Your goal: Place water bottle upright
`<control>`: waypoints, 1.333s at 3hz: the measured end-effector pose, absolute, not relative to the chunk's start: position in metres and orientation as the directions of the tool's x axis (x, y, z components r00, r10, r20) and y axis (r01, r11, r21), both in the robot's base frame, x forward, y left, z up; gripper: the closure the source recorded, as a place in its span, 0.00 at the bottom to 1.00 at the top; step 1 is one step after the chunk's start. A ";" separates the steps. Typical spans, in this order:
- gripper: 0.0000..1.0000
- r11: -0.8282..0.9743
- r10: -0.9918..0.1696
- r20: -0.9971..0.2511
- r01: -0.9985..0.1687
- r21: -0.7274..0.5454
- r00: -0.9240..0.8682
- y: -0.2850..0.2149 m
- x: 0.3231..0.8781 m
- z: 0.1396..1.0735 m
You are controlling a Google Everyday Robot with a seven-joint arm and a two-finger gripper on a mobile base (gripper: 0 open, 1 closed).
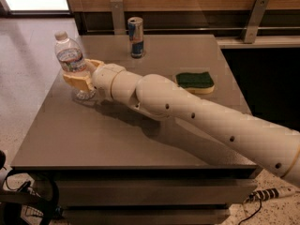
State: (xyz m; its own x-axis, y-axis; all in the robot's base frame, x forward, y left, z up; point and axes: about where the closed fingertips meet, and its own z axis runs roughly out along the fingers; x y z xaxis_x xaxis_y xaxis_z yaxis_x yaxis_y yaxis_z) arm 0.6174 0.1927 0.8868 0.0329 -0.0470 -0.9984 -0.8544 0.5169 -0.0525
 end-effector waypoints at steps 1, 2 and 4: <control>0.59 0.517 -0.047 -0.998 -0.854 -0.052 0.033 0.193 0.617 0.888; 0.35 0.517 -0.047 -0.998 -0.855 -0.053 0.033 0.193 0.617 0.888; 0.00 0.512 -0.047 -0.998 -0.857 -0.053 0.034 0.196 0.616 0.889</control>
Offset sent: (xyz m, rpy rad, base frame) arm 0.0000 0.0001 0.0010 0.0000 0.0000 0.0001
